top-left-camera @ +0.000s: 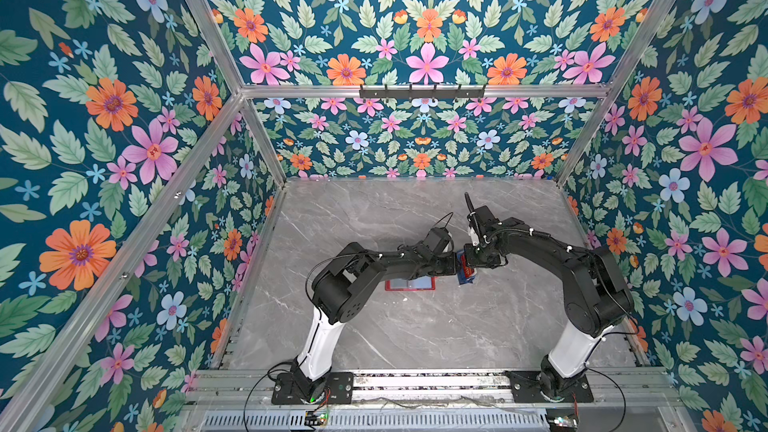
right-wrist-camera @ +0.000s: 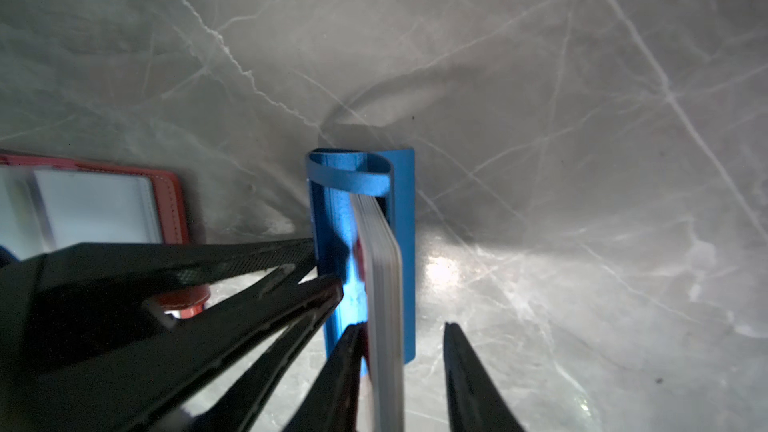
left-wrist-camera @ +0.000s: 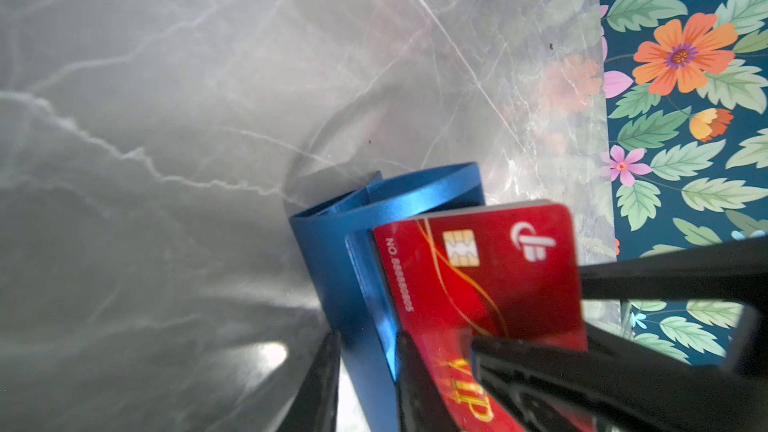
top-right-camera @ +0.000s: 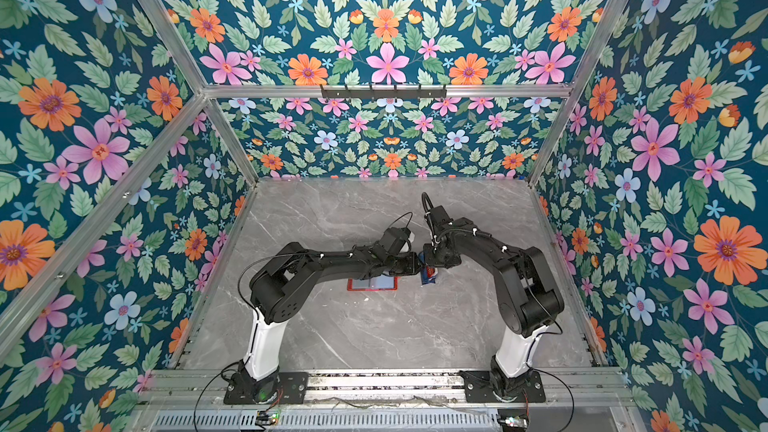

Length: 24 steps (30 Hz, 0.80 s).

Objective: Put the credit cards into the card holder

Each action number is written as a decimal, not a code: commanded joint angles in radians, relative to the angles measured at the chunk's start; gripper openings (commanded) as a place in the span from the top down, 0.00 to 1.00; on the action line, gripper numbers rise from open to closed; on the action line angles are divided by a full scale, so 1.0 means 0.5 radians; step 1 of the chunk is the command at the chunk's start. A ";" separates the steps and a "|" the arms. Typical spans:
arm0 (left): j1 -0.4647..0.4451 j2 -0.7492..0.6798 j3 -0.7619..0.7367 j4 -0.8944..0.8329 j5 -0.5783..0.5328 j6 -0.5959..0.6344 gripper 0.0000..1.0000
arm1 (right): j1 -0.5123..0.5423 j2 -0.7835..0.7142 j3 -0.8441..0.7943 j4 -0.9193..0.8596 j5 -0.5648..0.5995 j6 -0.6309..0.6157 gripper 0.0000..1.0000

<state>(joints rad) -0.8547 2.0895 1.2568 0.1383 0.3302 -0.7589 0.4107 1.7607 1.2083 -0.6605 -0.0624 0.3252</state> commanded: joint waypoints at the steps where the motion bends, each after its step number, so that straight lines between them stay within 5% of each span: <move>1: 0.001 -0.004 -0.016 -0.102 -0.051 -0.010 0.75 | 0.013 0.007 0.022 -0.092 0.101 -0.032 0.66; 24: -0.003 -0.019 -0.022 -0.148 -0.084 0.004 0.76 | 0.059 -0.044 0.068 -0.183 0.204 -0.051 0.63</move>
<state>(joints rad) -0.8574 2.0823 1.2495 0.1356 0.3122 -0.7624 0.4366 1.7500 1.2366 -0.7155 0.0036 0.3080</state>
